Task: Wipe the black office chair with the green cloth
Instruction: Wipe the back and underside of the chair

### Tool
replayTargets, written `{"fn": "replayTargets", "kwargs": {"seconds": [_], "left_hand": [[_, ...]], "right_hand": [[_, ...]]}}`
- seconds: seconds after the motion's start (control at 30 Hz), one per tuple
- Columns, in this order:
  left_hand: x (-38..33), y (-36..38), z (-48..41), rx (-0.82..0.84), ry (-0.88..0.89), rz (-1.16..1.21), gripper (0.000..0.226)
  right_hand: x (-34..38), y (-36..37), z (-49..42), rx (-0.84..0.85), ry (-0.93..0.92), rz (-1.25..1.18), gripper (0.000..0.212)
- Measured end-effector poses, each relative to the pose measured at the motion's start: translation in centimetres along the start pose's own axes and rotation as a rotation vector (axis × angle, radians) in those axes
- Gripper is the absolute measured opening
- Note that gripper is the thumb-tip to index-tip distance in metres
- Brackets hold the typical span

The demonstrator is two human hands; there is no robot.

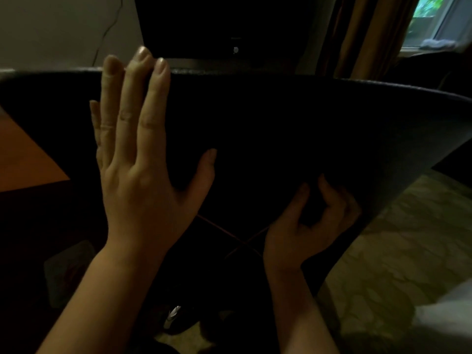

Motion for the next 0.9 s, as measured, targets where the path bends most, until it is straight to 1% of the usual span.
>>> {"fn": "replayTargets", "kwargs": {"seconds": [0.1,0.17,0.23,0.33,0.43,0.53,0.63,0.77,0.83,0.9], "left_hand": [[0.0,-0.2,1.7,0.051,0.031,-0.027,0.056],[-0.1,0.0,3.7,0.102,0.037,-0.037,0.053],[-0.2,0.6,5.8,0.177,-0.024,-0.015,0.053],[-0.7,1.9,8.5,0.307,-0.133,0.036,0.058],[-1.6,3.0,10.1,0.403,-0.109,0.042,0.062],[-1.5,4.1,10.0,0.461,-0.103,-0.040,0.070],[-1.5,4.8,10.1,0.499,-0.055,-0.156,0.078],[-1.2,5.1,10.4,0.508,-0.031,-0.213,0.080],[-1.1,5.2,10.4,0.507,-0.033,-0.221,0.080],[-1.2,5.2,10.4,0.499,-0.033,-0.215,0.079]], "right_hand": [[1.1,1.7,2.3,0.184,-0.054,0.004,0.012],[2.0,3.1,3.8,0.294,-0.139,-0.038,0.016],[2.5,4.2,5.2,0.382,-0.213,-0.060,0.017],[2.4,4.9,6.5,0.462,-0.196,-0.042,0.016],[2.6,5.1,7.0,0.540,-0.228,-0.047,0.015],[2.4,5.0,6.9,0.585,-0.270,-0.056,0.016],[1.3,3.9,5.5,0.503,-0.230,-0.057,0.019],[-0.9,1.4,2.8,0.353,-0.202,0.050,0.015],[-3.1,-0.6,1.1,0.209,-0.088,0.085,0.015],[-5.6,-2.5,-0.3,0.045,0.060,0.085,0.021]]}}
Point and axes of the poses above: each hand's wrist, its own z-axis away from the middle knuckle, its own y-axis out of the palm, x = y × z, the point moved 8 cm from there along -z, towards the middle knuckle, and after that the axes turned 13 degrees about -z, right-handed, at the moved point
